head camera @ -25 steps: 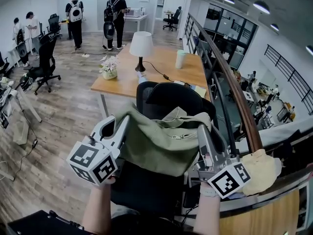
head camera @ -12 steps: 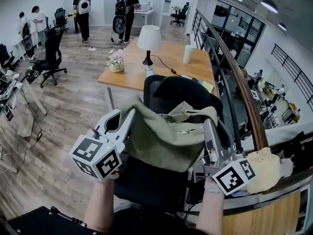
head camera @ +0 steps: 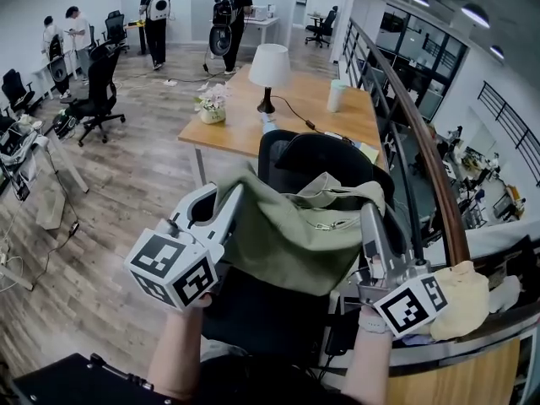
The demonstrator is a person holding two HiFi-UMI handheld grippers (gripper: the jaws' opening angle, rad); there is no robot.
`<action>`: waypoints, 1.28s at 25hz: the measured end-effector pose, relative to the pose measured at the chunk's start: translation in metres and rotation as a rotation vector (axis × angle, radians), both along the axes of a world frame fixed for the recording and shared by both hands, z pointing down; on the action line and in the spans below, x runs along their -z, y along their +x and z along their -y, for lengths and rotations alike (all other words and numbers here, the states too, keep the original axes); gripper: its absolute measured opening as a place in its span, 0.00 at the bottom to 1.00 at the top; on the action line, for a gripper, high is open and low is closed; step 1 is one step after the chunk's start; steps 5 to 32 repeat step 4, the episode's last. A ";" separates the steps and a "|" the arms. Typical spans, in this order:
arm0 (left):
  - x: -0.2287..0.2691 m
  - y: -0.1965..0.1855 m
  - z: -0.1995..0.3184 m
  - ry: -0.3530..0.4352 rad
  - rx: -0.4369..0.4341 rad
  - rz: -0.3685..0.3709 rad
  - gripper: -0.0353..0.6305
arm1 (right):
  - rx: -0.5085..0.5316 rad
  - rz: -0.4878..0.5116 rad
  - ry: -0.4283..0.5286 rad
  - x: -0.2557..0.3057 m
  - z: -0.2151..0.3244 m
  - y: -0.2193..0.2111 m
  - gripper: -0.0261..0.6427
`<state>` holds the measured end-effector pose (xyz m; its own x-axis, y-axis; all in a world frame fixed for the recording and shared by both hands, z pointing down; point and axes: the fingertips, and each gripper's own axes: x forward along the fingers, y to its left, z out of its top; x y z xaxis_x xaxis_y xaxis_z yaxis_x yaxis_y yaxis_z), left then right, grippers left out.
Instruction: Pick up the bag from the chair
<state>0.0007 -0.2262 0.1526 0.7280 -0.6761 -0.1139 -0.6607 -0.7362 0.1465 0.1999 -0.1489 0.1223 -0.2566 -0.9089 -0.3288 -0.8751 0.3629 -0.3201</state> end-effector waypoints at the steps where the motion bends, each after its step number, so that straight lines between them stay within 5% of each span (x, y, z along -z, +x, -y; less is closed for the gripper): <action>1: 0.001 -0.001 0.001 0.004 0.001 0.003 0.09 | 0.002 -0.001 0.002 0.001 0.002 -0.001 0.18; 32: 0.003 -0.004 0.006 0.014 0.004 0.008 0.09 | 0.003 -0.001 0.006 0.002 0.007 -0.005 0.18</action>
